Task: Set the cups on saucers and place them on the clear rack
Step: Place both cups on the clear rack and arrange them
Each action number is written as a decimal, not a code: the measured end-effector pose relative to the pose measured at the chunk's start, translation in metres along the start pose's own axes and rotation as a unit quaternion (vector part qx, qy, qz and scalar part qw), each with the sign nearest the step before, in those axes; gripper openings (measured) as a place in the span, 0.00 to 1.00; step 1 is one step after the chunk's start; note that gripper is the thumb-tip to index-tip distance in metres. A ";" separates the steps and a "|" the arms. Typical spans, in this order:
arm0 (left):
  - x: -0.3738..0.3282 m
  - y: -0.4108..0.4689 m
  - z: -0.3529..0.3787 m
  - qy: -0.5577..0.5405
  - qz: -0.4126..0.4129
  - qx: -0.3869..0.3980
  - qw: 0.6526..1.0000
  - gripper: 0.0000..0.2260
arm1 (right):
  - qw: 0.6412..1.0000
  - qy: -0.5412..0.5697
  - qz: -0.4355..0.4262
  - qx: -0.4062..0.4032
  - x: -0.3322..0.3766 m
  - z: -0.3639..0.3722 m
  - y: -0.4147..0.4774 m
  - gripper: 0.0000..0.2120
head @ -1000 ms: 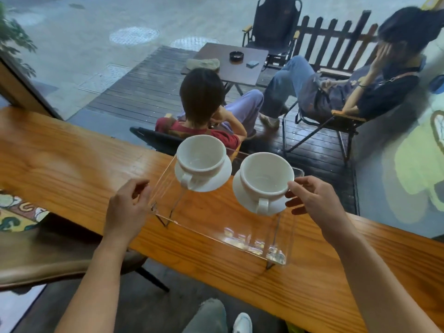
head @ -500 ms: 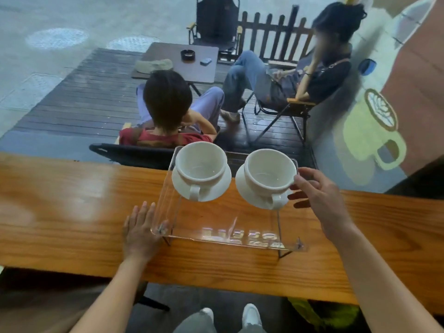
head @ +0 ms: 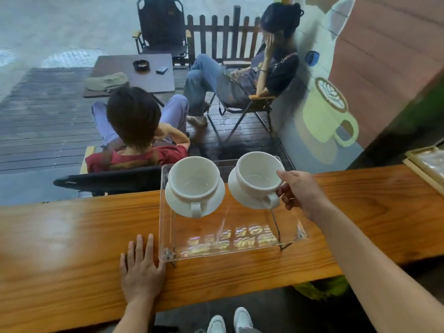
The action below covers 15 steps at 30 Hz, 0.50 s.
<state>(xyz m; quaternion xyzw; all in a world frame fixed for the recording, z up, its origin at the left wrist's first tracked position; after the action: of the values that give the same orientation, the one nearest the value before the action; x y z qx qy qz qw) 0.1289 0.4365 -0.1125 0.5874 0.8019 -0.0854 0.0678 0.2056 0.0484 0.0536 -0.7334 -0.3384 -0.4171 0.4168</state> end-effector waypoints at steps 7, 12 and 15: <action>0.002 0.003 0.001 0.000 -0.007 -0.016 1.000 0.27 | 0.999 -0.018 -0.034 -0.003 0.002 0.005 -0.001 0.10; 0.003 0.005 0.000 -0.001 -0.011 -0.021 1.000 0.26 | 0.999 -0.007 -0.034 -0.003 0.002 0.004 -0.005 0.10; 0.004 0.004 0.000 -0.007 -0.010 -0.025 1.000 0.26 | 0.999 -0.003 -0.033 -0.004 0.003 0.005 -0.006 0.11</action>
<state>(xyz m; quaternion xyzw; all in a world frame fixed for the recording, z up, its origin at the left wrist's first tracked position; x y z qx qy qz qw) 0.1320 0.4413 -0.1138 0.5765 0.8094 -0.0702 0.0871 0.2033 0.0555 0.0568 -0.7246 -0.3619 -0.4298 0.3991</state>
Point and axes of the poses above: each hand's wrist, its own y-axis towards the middle knuckle, its own z-axis out of the palm, x = y × z, the point moved 10 cm from there along y, towards the middle knuckle, and after that the axes turned 10 degrees about -x, right-handed, at the moved point
